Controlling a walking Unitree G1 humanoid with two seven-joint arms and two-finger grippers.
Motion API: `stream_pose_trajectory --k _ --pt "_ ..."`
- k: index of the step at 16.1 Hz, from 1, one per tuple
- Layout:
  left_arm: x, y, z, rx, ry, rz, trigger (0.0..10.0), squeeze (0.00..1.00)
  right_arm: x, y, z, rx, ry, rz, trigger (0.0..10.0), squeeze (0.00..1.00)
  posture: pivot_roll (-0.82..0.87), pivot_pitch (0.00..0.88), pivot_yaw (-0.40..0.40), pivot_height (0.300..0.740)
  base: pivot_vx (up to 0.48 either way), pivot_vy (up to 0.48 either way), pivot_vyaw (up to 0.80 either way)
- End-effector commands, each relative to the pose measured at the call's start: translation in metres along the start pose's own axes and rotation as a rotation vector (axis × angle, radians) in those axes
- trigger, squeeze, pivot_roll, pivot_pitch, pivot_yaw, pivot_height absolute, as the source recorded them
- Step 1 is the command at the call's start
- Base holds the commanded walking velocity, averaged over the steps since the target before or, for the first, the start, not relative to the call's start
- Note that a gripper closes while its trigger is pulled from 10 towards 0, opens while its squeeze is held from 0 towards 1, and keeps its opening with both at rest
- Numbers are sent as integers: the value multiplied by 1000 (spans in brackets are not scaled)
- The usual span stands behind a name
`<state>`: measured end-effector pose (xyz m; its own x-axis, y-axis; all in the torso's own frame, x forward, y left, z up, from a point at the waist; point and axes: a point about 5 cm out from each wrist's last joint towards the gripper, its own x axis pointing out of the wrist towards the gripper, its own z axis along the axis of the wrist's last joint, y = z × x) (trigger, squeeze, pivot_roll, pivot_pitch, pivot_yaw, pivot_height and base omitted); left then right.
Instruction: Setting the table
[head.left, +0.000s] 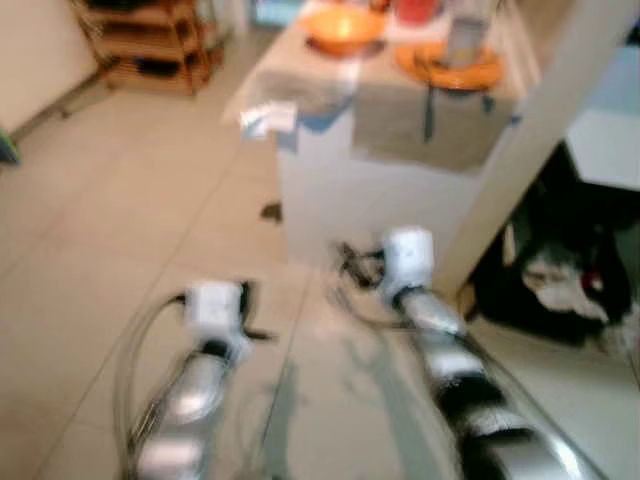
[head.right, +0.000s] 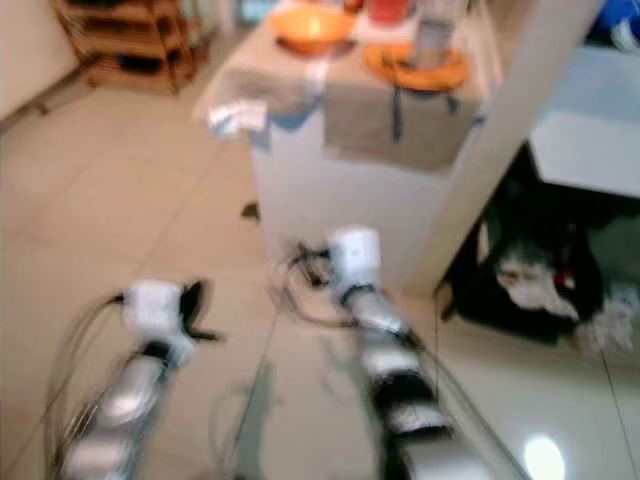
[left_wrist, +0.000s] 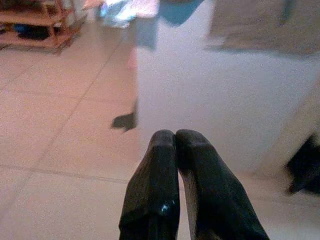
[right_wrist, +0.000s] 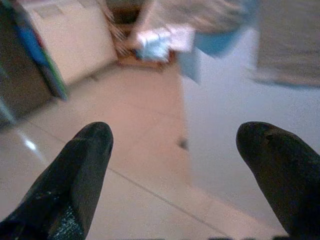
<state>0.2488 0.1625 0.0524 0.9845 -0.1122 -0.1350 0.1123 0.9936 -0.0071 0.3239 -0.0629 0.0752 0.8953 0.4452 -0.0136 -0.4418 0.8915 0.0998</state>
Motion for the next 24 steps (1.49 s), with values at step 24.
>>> stream_pose_trajectory --k 24 --pt "18 -2 108 12 -315 -38 10000 0 17 83 178 -424 -493 615 10000 0 -46 59 0 740 432 0 -100"
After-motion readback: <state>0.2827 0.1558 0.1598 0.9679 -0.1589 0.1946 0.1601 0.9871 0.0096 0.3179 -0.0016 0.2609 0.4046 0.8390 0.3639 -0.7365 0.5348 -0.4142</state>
